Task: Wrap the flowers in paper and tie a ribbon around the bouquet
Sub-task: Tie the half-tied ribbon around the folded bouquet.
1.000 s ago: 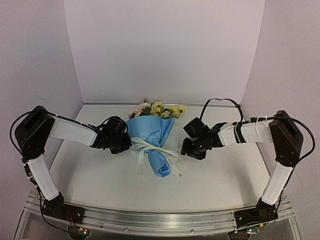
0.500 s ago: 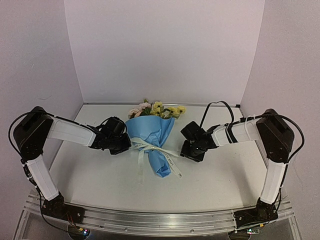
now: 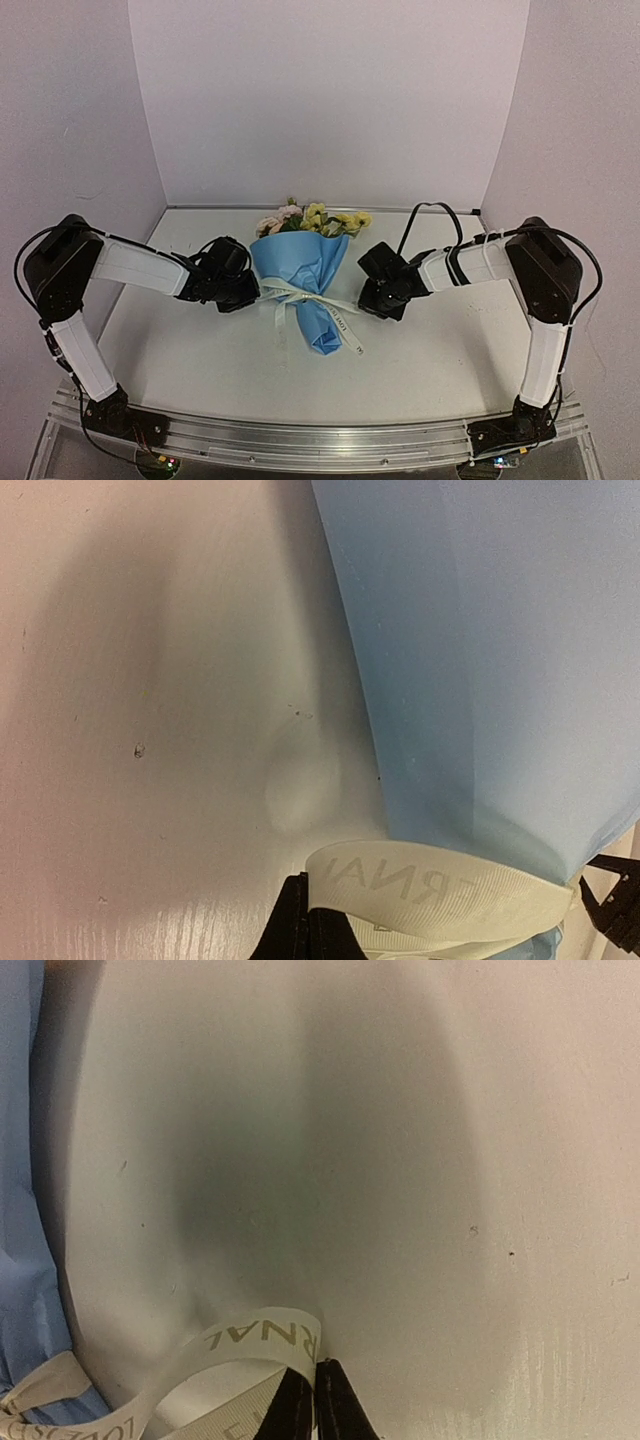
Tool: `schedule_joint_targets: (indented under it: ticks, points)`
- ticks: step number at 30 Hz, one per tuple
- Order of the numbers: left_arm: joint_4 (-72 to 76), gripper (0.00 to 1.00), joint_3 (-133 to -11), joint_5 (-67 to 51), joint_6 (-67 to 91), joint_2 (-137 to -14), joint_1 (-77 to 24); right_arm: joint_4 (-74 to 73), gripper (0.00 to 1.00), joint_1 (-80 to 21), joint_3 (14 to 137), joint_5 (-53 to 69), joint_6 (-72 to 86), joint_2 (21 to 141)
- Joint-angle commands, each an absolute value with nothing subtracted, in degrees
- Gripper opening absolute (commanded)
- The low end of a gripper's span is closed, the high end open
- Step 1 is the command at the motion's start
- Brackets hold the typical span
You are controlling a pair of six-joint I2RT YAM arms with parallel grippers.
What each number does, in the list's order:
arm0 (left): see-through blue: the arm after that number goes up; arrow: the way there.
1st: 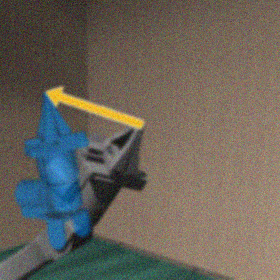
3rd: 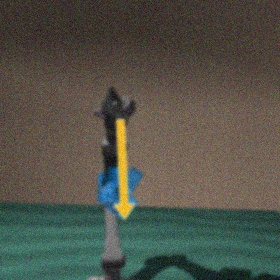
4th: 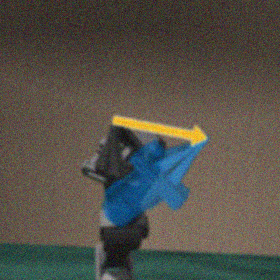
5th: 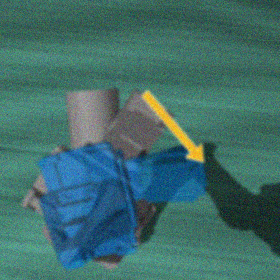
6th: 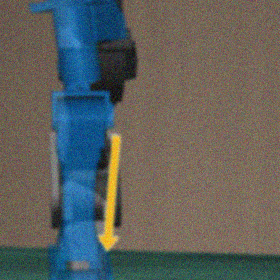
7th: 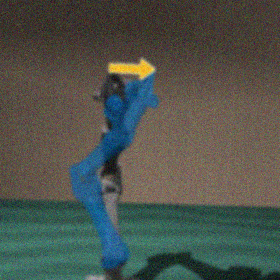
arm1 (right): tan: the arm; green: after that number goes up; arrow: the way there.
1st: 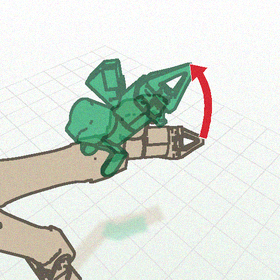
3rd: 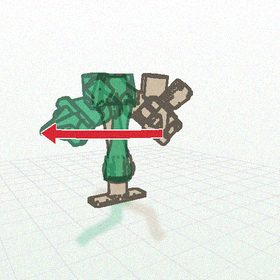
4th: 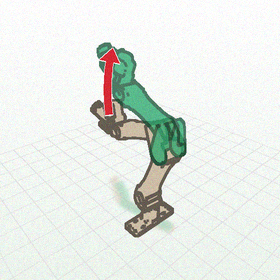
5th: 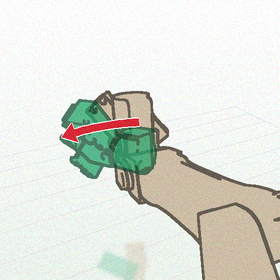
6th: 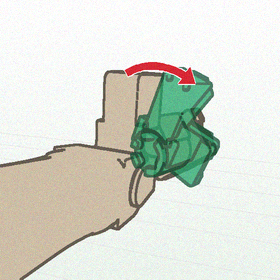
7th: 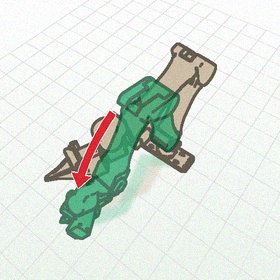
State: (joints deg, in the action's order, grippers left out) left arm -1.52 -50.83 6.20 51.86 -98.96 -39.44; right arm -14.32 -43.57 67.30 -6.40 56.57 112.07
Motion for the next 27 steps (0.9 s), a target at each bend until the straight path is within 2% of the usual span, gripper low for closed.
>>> schedule_joint_targets:
  ticks: [1,27]
  points:
    - [-2.51,0.00,-50.26,7.19,50.00,-95.68,-39.09,-17.67,0.00,-43.51,70.32,-12.35,53.17,110.09]
    - [-4.54,0.00,-43.93,7.38,49.37,-88.04,-33.75,-24.80,0.00,-43.51,70.47,-21.62,46.50,106.61]
